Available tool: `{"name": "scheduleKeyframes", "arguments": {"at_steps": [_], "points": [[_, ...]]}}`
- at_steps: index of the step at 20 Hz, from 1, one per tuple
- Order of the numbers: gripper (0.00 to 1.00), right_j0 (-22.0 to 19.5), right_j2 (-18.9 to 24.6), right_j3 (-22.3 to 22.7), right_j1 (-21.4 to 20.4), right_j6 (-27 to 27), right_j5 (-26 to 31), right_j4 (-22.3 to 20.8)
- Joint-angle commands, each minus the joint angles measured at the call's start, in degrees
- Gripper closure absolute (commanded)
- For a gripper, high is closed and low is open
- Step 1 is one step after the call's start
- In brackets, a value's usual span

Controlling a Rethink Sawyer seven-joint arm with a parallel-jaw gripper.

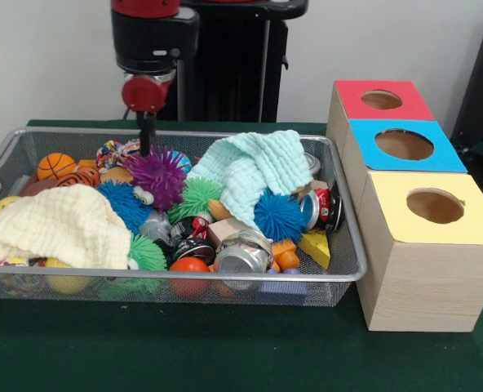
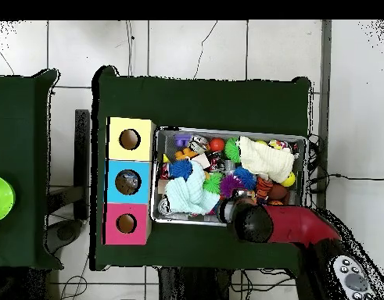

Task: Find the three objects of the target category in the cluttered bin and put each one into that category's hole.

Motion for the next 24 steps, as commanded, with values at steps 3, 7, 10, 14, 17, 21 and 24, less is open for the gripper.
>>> {"name": "scheduleKeyframes", "arguments": {"at_steps": [3,7,10,14,17,21,24], "points": [[0.00,5.8,-7.4,-2.5,3.5,8.8,-5.4,6.3],[0.00,4.2,-8.0,-2.4,4.5,5.2,-7.2,7.2],[0.00,3.3,-8.3,-2.0,4.5,3.3,-7.8,7.8],[0.00,1.8,-8.0,-1.1,4.4,1.4,-8.3,8.0],[0.00,0.9,-8.2,-1.3,4.9,0.3,-8.8,7.3],[0.00,0.5,-8.0,-1.7,5.5,-0.1,-9.2,7.3],[0.00,1.5,-8.4,-1.6,5.4,0.3,-9.3,7.4]]}}
